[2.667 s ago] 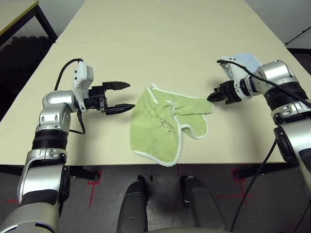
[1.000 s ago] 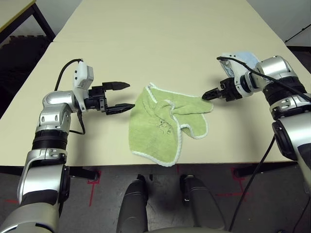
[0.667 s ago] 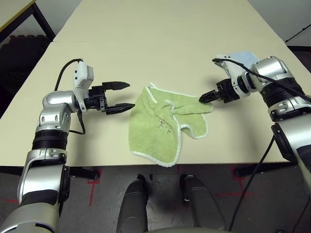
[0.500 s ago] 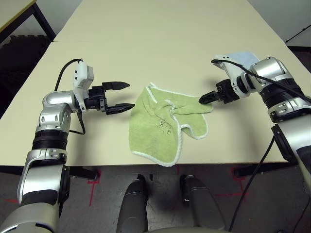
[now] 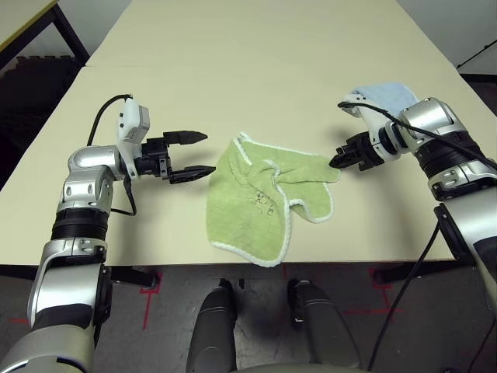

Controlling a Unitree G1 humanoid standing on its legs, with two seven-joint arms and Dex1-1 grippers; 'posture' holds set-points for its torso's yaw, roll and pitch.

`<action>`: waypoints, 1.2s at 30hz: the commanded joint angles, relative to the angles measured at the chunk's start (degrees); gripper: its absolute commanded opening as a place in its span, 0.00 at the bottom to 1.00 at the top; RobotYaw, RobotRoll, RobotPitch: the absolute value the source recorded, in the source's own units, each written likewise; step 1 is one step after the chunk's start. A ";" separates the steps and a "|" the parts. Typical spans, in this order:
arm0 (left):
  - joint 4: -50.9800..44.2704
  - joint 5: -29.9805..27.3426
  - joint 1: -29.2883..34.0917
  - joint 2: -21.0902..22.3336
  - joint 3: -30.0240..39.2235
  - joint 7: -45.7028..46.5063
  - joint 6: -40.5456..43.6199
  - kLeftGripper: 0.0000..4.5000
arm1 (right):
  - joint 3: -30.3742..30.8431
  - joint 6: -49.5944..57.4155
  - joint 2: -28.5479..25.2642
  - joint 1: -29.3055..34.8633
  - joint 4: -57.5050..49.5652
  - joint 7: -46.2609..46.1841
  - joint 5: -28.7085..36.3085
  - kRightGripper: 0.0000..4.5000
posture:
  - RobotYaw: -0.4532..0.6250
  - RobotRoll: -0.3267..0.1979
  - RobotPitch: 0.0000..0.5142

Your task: Fold the towel and set it aside.

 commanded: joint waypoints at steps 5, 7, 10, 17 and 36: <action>-0.68 -0.09 1.11 0.18 -0.41 0.48 0.43 1.00 | -9.02 -13.86 1.25 -0.16 -0.14 -2.42 3.27 0.01 | 0.35 0.62 0.41; -0.72 -0.14 1.46 0.26 -0.33 0.57 0.47 1.00 | -10.43 -23.92 0.98 0.68 -0.87 -2.35 2.97 0.01 | 0.35 0.62 0.41; -0.93 -0.27 1.87 0.36 -0.19 0.92 0.64 1.00 | -14.49 -36.49 1.84 1.58 -0.15 -4.61 3.88 0.01 | 0.36 0.62 0.40; 0.04 0.26 2.48 -1.39 1.53 7.21 -2.31 1.00 | -21.58 -63.80 5.48 4.62 3.38 -11.79 4.85 0.01 | 0.37 0.62 0.39; -0.77 0.60 2.67 -5.68 1.66 16.18 -2.96 1.00 | -27.46 -95.36 14.55 -10.99 11.24 -17.35 7.86 0.01 | 0.39 0.62 0.35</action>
